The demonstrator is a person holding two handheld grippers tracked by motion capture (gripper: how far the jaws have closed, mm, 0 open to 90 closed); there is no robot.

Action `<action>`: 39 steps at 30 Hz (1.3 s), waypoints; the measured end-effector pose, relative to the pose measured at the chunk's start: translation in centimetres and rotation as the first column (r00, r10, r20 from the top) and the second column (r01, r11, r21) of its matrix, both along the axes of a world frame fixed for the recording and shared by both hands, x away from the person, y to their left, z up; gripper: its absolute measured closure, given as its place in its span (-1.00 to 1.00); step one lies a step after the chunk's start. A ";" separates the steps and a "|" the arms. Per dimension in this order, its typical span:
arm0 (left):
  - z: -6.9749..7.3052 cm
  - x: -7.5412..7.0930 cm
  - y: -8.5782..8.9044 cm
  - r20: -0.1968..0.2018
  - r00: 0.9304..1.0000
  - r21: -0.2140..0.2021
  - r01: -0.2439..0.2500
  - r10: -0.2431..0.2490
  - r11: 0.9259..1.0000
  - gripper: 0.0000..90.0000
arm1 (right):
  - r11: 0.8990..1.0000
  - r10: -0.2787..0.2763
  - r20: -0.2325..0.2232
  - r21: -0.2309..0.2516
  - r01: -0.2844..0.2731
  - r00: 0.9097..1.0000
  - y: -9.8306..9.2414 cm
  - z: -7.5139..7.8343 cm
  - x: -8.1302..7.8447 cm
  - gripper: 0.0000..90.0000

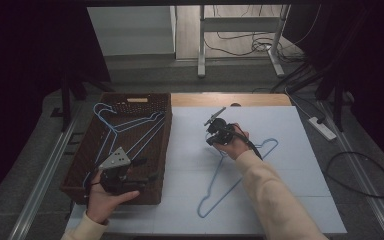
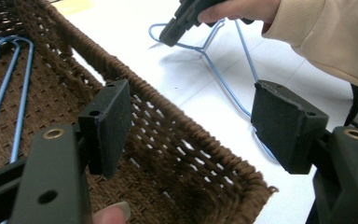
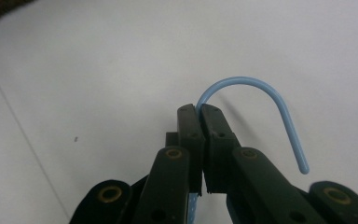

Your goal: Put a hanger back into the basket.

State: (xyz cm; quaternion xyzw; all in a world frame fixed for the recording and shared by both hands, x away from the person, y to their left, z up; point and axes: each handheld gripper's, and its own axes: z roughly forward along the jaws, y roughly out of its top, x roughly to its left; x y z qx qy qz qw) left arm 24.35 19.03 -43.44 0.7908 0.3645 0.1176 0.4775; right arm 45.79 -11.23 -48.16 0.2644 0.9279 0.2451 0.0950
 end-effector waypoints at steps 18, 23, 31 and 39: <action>0.8 1.2 -6.5 -0.084 0.996 0.010 0.021 -0.020 1.000 -0.34 | 0.992 -0.017 0.095 0.125 0.005 0.995 -2.3 2.8 -2.0 0.96; 0.3 1.8 -8.8 -0.110 0.993 0.025 0.055 -0.052 0.998 -0.34 | 0.990 -0.020 0.105 0.141 0.005 0.994 -2.7 3.1 -2.3 0.96; -1.0 2.6 -12.5 -0.149 0.987 0.063 0.078 -0.068 0.995 -0.35 | 0.988 -0.024 0.117 0.155 0.006 0.993 -3.1 3.3 -2.7 0.96; -3.6 3.2 -15.5 -0.183 0.980 0.103 0.096 -0.076 0.990 -0.34 | 0.985 -0.018 0.136 0.170 -0.005 0.991 -3.3 3.6 -3.1 0.96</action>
